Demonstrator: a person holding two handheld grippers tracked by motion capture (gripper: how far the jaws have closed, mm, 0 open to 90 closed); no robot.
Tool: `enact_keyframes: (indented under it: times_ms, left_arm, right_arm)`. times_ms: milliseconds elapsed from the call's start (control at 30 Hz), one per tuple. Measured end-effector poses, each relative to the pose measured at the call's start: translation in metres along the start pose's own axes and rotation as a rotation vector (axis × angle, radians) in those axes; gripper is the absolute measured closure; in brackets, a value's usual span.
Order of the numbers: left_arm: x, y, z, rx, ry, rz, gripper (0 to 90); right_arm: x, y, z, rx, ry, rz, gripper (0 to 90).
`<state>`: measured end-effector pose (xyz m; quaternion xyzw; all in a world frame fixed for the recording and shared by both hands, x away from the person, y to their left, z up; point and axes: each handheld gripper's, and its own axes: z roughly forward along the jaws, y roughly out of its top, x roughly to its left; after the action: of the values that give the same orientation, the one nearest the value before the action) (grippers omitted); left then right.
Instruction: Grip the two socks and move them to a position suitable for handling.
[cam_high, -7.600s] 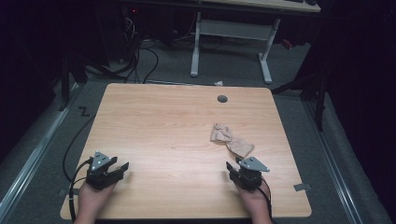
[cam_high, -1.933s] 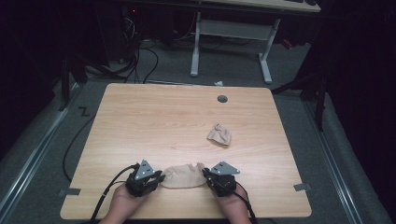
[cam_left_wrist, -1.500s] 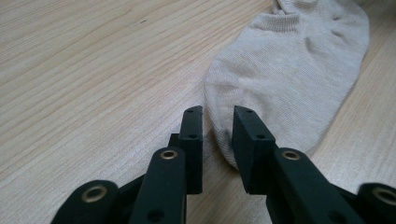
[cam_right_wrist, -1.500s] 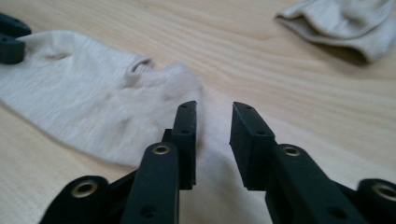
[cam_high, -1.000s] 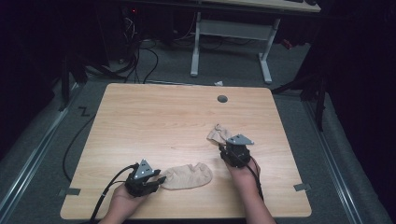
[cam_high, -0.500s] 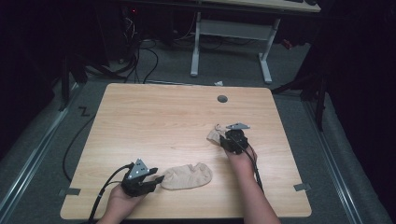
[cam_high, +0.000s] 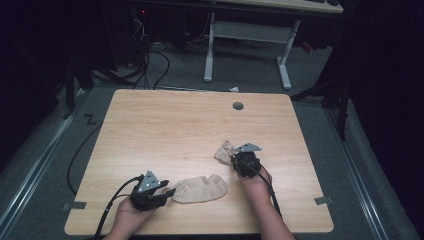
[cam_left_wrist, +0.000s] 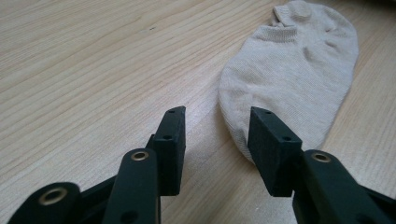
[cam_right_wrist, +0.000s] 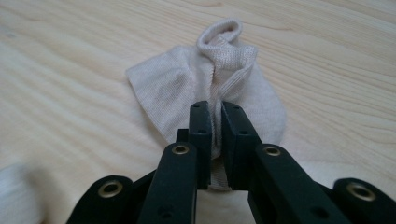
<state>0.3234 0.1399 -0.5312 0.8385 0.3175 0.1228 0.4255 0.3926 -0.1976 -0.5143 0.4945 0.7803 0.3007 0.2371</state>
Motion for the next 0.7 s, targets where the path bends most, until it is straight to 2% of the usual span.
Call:
enact_keyframes:
  times_ms: [167, 333, 467, 700]
  left_arm:
    - [0.000, 0.001, 0.000, -0.002, 0.004, 0.003, 57.1]
    - [0.000, 0.001, -0.003, -0.008, 0.009, 0.004, 57.5]
    - [0.002, 0.000, -0.004, -0.010, 0.013, 0.001, 57.5]
    - [0.010, -0.002, -0.009, -0.015, 0.043, -0.003, 57.6]
  right_arm:
    - [0.009, 0.000, -0.013, -0.044, 0.004, -0.014, 82.2]
    - [0.009, 0.006, -0.014, -0.059, -0.001, -0.005, 85.6]
    - [0.011, 0.014, -0.018, -0.082, 0.005, -0.018, 85.8]
    - [0.015, 0.028, -0.028, -0.120, 0.016, -0.039, 85.7]
